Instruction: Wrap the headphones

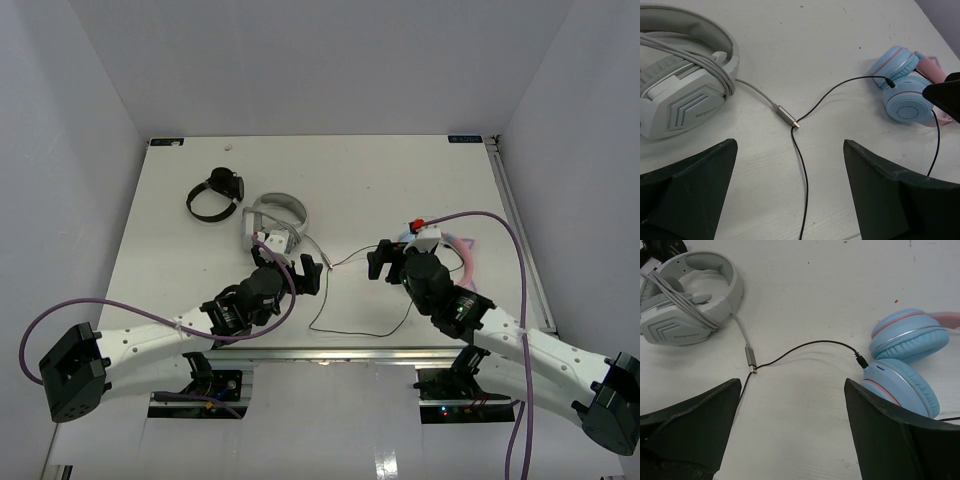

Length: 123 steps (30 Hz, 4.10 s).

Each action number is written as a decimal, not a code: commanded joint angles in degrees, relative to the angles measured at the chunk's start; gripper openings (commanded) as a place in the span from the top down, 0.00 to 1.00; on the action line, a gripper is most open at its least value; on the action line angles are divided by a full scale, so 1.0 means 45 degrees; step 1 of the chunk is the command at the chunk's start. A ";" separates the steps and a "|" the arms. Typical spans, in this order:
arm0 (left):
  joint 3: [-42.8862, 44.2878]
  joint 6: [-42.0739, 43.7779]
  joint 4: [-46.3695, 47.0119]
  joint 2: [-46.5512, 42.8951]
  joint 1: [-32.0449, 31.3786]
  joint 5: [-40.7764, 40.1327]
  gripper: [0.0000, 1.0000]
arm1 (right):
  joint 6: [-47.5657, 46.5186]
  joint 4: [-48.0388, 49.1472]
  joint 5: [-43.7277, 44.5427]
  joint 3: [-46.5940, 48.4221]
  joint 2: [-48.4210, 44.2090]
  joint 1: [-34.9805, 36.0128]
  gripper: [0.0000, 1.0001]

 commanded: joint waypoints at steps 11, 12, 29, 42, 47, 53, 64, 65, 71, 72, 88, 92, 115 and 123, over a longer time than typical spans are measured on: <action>0.0253 0.0073 0.0150 0.0497 0.0015 -0.0786 0.03 | 0.4958 -0.5470 0.2108 0.2802 0.0262 -0.1835 0.13; 0.0219 0.0090 0.0158 0.0430 0.0007 -0.0812 0.03 | 0.5169 -0.5740 0.1579 0.2760 0.0304 -0.2802 0.15; 0.0079 0.0095 0.0197 0.0059 0.0001 -0.0888 0.03 | 0.6135 -0.6088 -0.0510 -0.0082 0.0042 -0.9798 0.25; 0.0079 0.0101 0.0173 0.0021 0.0001 -0.0935 0.03 | 0.6163 -0.4979 -0.0474 -0.1079 0.1546 -1.0660 0.25; 0.0079 0.0082 0.0148 -0.0038 0.0001 -0.0888 0.03 | 0.6213 -0.4417 -0.0422 -0.1292 0.2251 -1.0757 0.27; 0.0033 0.0069 0.0171 -0.0124 0.0001 -0.0894 0.03 | 0.5253 -0.3267 -0.0139 -0.1512 0.2738 -1.0766 0.47; 0.0390 -0.0554 -0.0404 -0.0378 0.0001 -0.0506 0.09 | 0.1566 -0.2819 -0.0933 0.1282 0.3564 -1.0850 0.92; 0.0855 -0.0714 -0.0702 -0.0388 0.0001 -0.0140 0.09 | 0.0812 -0.2572 -0.1655 0.1779 0.3405 -1.0840 0.92; 0.3968 -0.0527 -0.3380 0.0086 0.0001 0.1774 0.11 | -0.2038 -0.1344 -0.5185 0.3734 0.2934 -1.0720 0.92; 0.4913 -0.0199 -0.4038 0.0230 0.0001 0.2021 0.11 | -0.2479 -0.1405 -0.5678 0.4165 0.2965 -1.0597 0.92; 1.1409 0.3966 -0.7778 0.4400 0.0021 0.1403 0.12 | -0.4322 -0.1004 -0.8124 0.4851 0.2728 -0.8053 0.92; 1.0935 0.3359 -0.7702 0.4638 0.0021 0.1550 0.13 | -0.2789 -0.0338 -0.5438 0.4631 0.3205 -0.8084 0.83; 0.4310 0.0300 -0.4422 0.0752 0.0021 0.3227 0.14 | 0.4831 -0.2293 -0.3763 0.9886 1.2410 -1.1183 0.40; 0.3679 0.0358 -0.4119 0.0894 0.0021 0.2844 0.14 | 0.5375 -0.2803 -0.3568 1.0663 1.3680 -1.1183 0.41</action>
